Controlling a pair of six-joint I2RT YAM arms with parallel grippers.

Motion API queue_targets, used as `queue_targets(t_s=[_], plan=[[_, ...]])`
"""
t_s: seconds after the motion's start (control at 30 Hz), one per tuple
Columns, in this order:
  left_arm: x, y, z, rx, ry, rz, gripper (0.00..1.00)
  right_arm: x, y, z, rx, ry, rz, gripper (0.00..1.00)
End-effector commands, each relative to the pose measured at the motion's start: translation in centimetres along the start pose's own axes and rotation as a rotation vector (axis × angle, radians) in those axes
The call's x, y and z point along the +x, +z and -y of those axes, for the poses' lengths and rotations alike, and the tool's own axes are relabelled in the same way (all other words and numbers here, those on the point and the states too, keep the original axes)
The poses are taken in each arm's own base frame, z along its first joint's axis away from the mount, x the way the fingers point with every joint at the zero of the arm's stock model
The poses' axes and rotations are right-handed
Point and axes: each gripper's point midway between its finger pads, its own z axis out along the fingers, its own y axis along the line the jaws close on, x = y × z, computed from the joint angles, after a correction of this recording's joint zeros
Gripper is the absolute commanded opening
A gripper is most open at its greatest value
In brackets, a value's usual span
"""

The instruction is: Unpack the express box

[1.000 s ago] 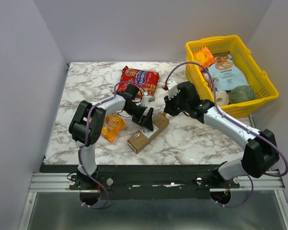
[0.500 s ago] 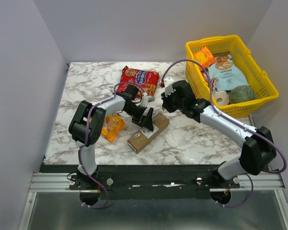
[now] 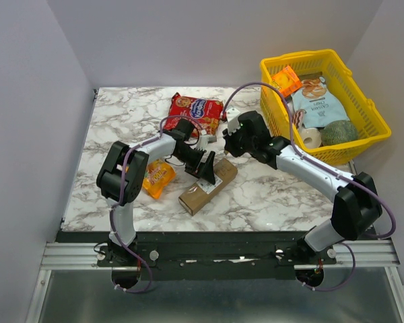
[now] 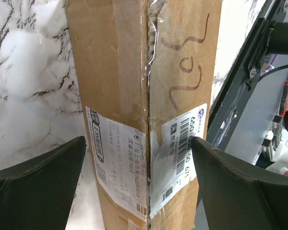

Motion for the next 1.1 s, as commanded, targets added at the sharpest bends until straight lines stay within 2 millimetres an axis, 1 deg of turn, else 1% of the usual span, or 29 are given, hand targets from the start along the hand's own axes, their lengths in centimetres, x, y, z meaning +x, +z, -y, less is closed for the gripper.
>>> queue_targets(t_s=[0.0, 0.3, 0.5, 0.63, 0.83, 1.07], plan=[[1.2, 1.1, -2.7, -0.088, -0.005, -0.041, 0.98, -0.8, 0.1, -0.7, -0.039, -0.009, 0.009, 0.00], [1.1, 1.2, -2.9, -0.087, -0.009, -0.042, 0.98, -0.3, 0.1, -1.1, -0.058, -0.016, -0.012, 0.00], [1.2, 1.3, -3.3, -0.091, -0.022, -0.045, 0.98, 0.1, 0.0, -0.9, -0.049, -0.024, -0.024, 0.00], [1.3, 1.4, -3.5, -0.094, -0.027, -0.048, 0.98, 0.4, -0.3, -1.1, -0.058, -0.023, -0.029, 0.00], [1.0, 1.6, -3.7, -0.094, -0.034, -0.049, 0.98, 1.4, -0.6, -1.3, -0.067, -0.024, -0.050, 0.00], [1.1, 1.8, -4.0, -0.097, -0.043, -0.055, 0.98, 2.4, -0.5, -1.0, -0.051, -0.045, -0.071, 0.00]])
